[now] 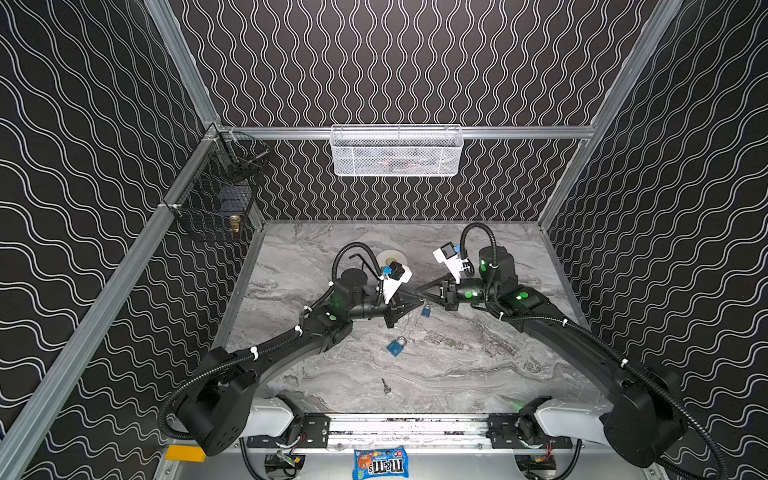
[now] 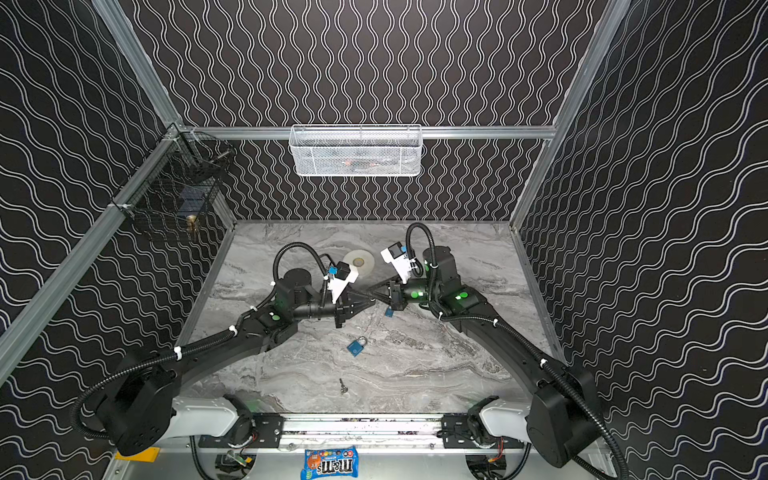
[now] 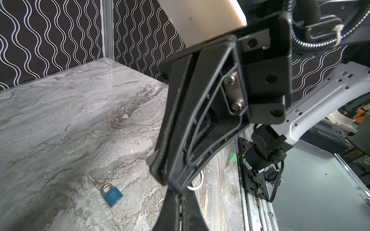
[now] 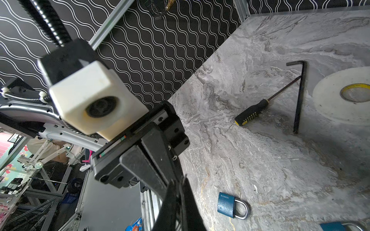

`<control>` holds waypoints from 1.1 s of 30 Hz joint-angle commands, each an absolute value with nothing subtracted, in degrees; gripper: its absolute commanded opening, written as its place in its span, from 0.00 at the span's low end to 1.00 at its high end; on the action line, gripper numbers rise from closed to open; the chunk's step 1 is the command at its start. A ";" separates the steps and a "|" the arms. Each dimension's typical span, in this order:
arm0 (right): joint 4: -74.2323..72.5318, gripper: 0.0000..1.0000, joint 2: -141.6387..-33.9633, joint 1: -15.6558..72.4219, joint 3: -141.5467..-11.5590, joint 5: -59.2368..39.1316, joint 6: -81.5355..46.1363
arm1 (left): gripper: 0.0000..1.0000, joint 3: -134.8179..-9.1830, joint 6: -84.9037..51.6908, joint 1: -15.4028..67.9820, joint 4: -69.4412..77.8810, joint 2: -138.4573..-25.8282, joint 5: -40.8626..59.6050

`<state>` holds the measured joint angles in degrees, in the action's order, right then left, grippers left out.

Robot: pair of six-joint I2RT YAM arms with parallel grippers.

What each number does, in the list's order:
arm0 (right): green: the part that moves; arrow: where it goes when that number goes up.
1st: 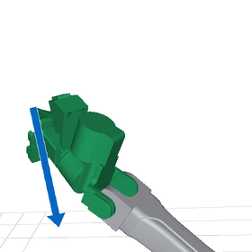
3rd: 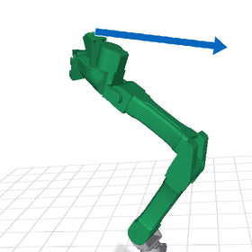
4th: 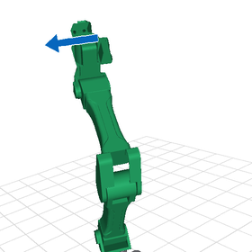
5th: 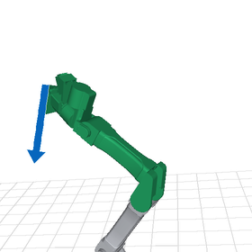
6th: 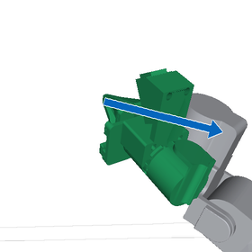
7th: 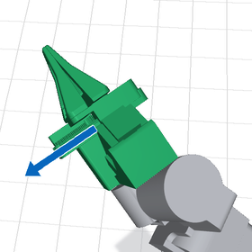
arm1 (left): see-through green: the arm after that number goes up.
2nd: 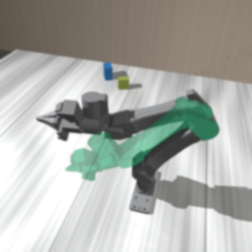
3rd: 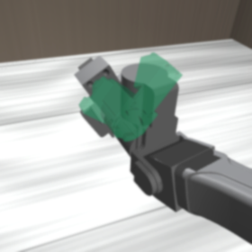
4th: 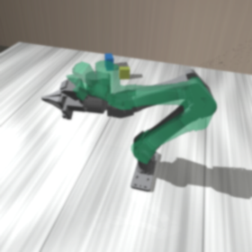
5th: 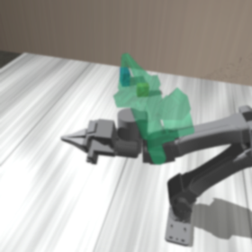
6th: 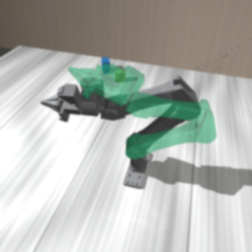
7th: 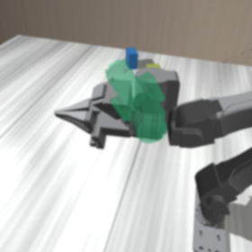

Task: Unlock with the key

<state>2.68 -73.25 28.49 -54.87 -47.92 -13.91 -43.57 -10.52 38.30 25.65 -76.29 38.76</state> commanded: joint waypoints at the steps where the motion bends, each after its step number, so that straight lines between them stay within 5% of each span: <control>1: 4.35 0.00 -73.32 28.47 -54.37 -46.95 -13.54 | 0.00 -44.57 -11.01 38.24 32.40 -75.96 39.77; 13: 1.65 0.00 -72.66 28.30 -53.59 -46.96 -16.08 | 0.01 -44.72 -11.69 38.19 33.02 -76.41 39.65; 16: 0.77 0.00 -72.25 28.21 -53.50 -46.15 -17.06 | 0.13 -44.77 -11.38 38.19 32.43 -76.47 39.59; 25: -3.96 0.00 -72.40 27.34 -53.43 -47.20 -21.72 | 0.28 -43.49 -11.49 37.85 31.69 -76.27 38.15; 33: -8.28 0.00 -71.29 26.63 -52.69 -45.80 -26.71 | 0.56 -41.35 -15.14 37.18 30.83 -73.07 34.18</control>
